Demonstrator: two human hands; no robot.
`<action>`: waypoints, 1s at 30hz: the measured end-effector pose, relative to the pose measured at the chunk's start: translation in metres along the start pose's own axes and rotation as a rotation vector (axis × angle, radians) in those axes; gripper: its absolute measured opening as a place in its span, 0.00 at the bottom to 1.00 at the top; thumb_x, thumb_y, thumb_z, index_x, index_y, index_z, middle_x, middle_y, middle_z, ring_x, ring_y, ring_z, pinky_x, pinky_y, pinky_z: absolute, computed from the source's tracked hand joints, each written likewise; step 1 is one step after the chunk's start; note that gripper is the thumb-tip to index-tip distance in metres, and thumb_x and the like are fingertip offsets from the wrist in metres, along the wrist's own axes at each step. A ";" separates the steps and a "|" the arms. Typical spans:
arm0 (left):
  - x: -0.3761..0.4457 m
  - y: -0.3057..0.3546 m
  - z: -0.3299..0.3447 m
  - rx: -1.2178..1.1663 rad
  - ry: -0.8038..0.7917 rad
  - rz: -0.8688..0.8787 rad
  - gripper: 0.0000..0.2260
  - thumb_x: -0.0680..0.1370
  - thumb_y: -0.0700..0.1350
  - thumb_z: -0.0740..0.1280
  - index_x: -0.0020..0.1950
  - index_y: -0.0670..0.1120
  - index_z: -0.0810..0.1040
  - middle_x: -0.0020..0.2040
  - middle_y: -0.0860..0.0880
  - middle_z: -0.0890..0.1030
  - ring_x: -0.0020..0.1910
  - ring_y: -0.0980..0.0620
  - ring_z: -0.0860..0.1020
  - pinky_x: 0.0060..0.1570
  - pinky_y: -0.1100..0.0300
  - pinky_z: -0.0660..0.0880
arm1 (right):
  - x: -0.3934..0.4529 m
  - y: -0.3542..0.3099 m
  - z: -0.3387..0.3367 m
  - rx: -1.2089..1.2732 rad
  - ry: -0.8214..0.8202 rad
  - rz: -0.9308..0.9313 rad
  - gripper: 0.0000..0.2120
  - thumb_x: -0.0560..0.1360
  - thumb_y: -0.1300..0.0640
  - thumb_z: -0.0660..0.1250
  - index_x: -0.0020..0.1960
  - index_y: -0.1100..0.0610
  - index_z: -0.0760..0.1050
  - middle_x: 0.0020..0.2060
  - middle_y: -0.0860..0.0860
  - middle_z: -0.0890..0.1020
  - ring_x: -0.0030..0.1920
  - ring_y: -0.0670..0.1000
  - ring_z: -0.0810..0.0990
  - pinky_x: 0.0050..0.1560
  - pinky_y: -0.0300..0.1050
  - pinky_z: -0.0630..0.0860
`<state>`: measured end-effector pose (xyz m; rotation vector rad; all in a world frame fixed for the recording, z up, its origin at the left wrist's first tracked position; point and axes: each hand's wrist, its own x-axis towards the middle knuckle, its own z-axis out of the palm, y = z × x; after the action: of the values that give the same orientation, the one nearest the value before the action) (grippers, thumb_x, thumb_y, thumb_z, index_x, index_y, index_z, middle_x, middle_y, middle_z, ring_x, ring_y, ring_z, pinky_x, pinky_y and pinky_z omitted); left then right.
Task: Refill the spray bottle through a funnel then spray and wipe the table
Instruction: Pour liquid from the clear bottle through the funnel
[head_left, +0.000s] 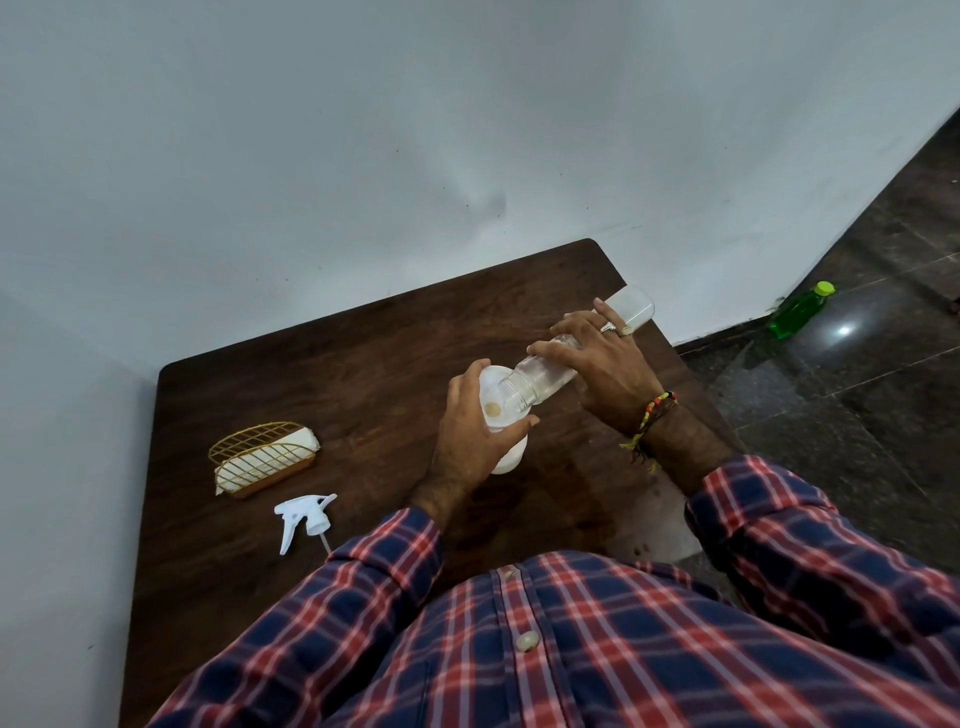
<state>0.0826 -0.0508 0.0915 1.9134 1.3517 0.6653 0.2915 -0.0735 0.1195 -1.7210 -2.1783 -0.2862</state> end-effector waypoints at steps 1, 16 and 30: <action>0.001 0.000 0.000 0.005 -0.003 -0.003 0.41 0.66 0.57 0.78 0.73 0.51 0.63 0.69 0.50 0.67 0.62 0.57 0.69 0.56 0.63 0.69 | 0.000 0.000 0.000 -0.001 0.002 0.001 0.29 0.65 0.68 0.67 0.62 0.47 0.76 0.53 0.53 0.78 0.60 0.56 0.76 0.75 0.60 0.57; -0.002 -0.001 -0.001 -0.015 -0.016 0.006 0.44 0.65 0.61 0.77 0.75 0.52 0.61 0.71 0.51 0.66 0.64 0.57 0.69 0.58 0.63 0.69 | -0.008 -0.005 0.005 0.269 -0.069 0.198 0.31 0.64 0.68 0.71 0.64 0.49 0.76 0.56 0.52 0.79 0.60 0.56 0.77 0.71 0.64 0.62; -0.030 -0.022 -0.025 -0.117 0.069 -0.076 0.39 0.73 0.65 0.67 0.78 0.59 0.51 0.77 0.52 0.59 0.72 0.54 0.65 0.69 0.53 0.67 | -0.035 -0.023 0.012 0.968 0.195 0.698 0.29 0.62 0.62 0.81 0.61 0.56 0.76 0.49 0.52 0.84 0.49 0.51 0.83 0.49 0.40 0.80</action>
<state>0.0410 -0.0685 0.0895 1.7526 1.3900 0.7614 0.2747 -0.1062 0.0962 -1.5875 -1.1082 0.6427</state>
